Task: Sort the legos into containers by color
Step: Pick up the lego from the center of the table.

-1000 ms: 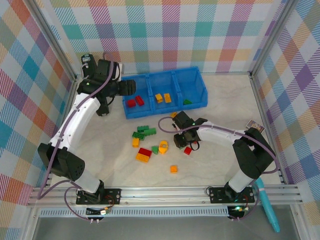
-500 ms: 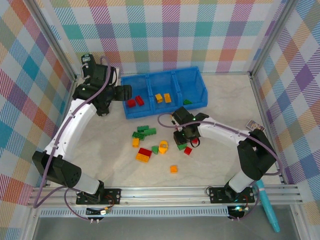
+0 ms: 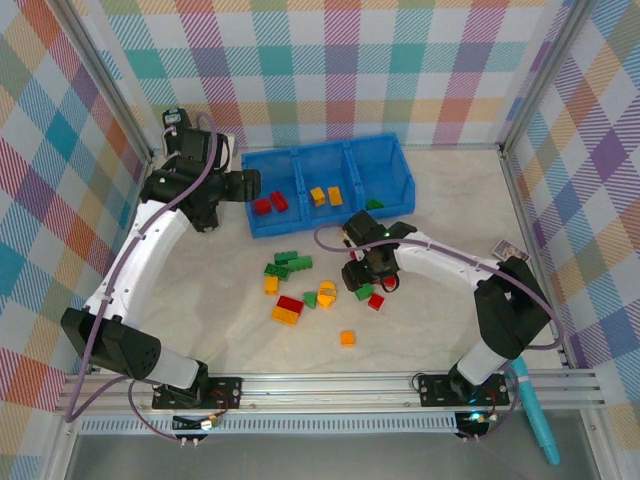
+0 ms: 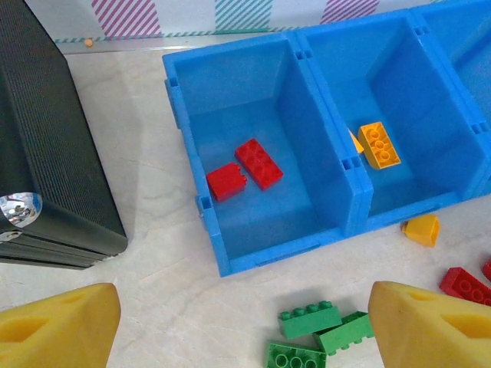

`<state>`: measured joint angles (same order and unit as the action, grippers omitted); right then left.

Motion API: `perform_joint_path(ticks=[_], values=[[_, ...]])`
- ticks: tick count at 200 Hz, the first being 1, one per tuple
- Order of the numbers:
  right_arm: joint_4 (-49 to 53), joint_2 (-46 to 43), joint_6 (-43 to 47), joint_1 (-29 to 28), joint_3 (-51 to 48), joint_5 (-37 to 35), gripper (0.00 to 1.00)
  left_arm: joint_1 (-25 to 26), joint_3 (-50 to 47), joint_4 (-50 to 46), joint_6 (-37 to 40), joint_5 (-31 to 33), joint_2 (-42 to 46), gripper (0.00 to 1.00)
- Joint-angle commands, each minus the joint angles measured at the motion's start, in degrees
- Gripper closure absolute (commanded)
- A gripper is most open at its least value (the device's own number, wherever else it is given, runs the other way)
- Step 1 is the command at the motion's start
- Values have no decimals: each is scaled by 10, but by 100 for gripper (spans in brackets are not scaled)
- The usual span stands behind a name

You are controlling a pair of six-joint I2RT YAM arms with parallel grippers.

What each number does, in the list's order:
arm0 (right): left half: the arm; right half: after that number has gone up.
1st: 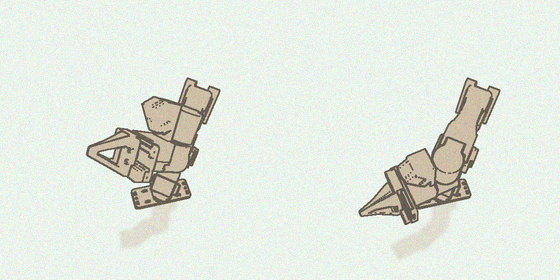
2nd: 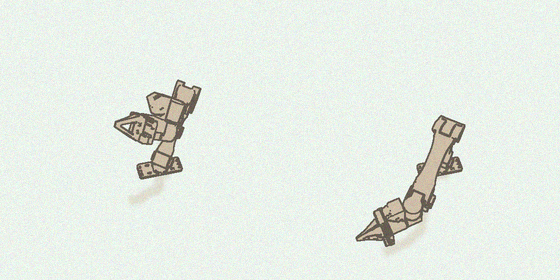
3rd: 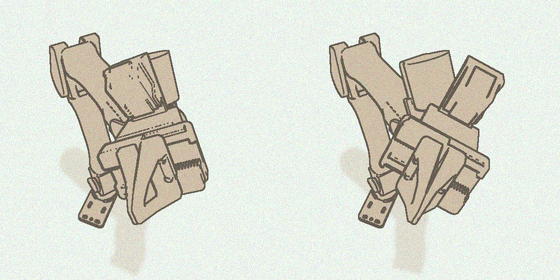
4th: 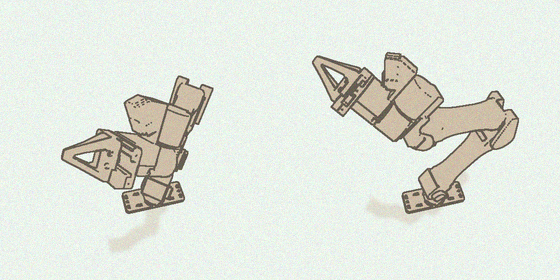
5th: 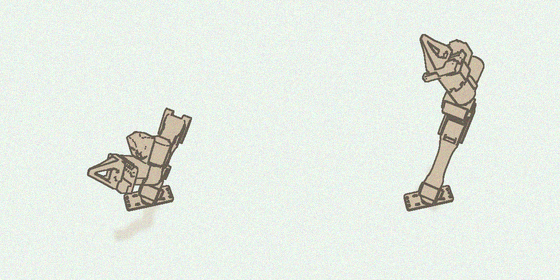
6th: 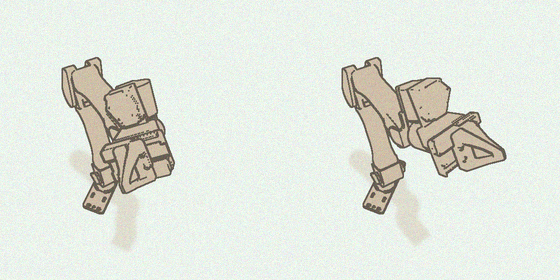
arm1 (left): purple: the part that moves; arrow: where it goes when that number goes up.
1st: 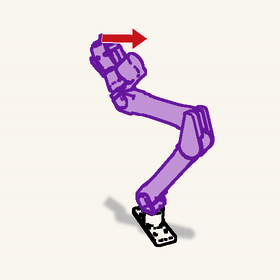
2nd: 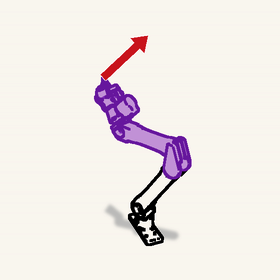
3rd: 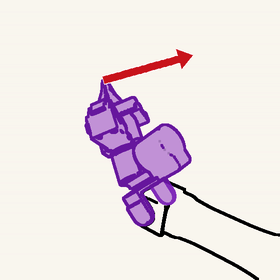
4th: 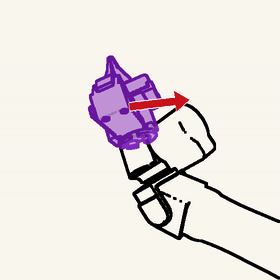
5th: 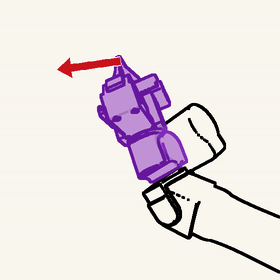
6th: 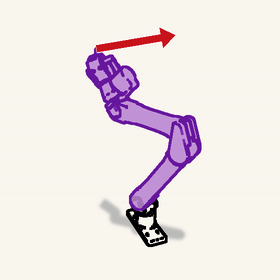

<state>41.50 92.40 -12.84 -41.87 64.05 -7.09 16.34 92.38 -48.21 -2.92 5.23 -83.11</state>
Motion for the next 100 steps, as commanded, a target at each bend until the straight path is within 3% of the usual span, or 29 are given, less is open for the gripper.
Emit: perform_joint_path(ticks=[1, 36, 100], values=[[5, 8, -14, -1, -16, -6, 31, -6, -9, -15, 10, 1, 14, 16], [-13, 18, -28, -2, -32, 0, 30, -6, -8, -18, 9, 0, 18, 15], [-64, 62, -53, -7, -47, 11, 41, -6, -19, 0, 6, 12, 42, 9]])
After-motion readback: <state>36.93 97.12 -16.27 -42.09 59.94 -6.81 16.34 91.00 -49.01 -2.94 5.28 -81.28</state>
